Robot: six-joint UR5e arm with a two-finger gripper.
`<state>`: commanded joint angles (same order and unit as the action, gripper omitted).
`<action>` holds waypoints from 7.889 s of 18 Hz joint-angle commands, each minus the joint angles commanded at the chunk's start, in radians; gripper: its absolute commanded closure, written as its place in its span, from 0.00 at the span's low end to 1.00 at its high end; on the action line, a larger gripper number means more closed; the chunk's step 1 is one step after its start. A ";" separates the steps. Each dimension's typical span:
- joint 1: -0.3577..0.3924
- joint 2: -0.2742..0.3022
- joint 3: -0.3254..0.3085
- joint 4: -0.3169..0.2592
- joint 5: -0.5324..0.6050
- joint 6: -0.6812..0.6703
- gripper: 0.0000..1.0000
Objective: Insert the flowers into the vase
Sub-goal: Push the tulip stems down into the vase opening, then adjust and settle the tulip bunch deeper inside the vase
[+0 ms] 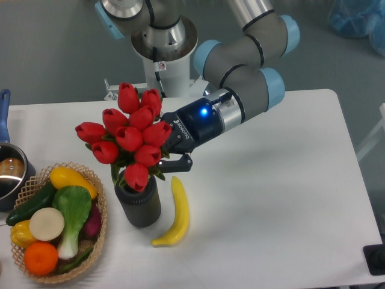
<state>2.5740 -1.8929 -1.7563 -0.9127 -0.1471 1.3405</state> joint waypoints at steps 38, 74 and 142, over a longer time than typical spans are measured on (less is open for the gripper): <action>-0.014 -0.031 -0.120 0.000 -0.049 0.108 0.66; 0.003 -0.092 -0.189 0.003 -0.048 0.201 0.65; 0.003 -0.156 -0.221 0.011 -0.025 0.327 0.23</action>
<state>2.5771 -2.0494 -1.9773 -0.9020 -0.1718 1.6674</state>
